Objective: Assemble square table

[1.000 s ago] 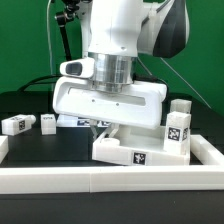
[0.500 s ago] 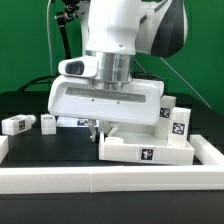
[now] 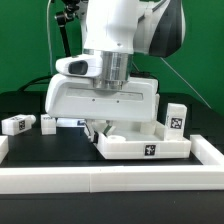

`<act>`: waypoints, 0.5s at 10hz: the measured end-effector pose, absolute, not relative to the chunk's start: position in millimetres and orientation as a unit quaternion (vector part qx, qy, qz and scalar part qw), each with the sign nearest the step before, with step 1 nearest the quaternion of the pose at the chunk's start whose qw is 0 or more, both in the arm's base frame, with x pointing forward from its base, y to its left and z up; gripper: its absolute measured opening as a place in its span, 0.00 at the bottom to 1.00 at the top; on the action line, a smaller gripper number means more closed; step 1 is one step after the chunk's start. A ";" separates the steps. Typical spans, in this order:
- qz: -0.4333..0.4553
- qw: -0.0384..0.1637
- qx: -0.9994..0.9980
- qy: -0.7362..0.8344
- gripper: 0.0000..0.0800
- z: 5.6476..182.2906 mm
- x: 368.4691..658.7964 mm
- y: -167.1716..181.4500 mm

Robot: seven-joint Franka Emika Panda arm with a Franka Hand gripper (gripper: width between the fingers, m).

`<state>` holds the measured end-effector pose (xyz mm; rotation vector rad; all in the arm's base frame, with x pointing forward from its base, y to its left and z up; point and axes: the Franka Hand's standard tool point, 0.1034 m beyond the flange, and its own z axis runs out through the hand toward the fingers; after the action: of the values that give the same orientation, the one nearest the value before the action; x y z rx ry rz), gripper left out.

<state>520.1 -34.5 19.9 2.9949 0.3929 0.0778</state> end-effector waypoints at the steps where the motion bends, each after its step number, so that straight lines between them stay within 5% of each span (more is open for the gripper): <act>1: 0.027 0.067 0.981 0.182 0.08 21.4 526.2 -33.8; 5: 0.031 0.093 0.918 0.385 0.08 27.4 563.7 -24.2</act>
Offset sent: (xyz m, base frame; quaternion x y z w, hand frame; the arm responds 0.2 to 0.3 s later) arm 0.0339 0.0176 -0.0039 0.0070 -0.0007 -0.2182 0.9759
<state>563.7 -24.2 27.4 2.7238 1.1418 0.0931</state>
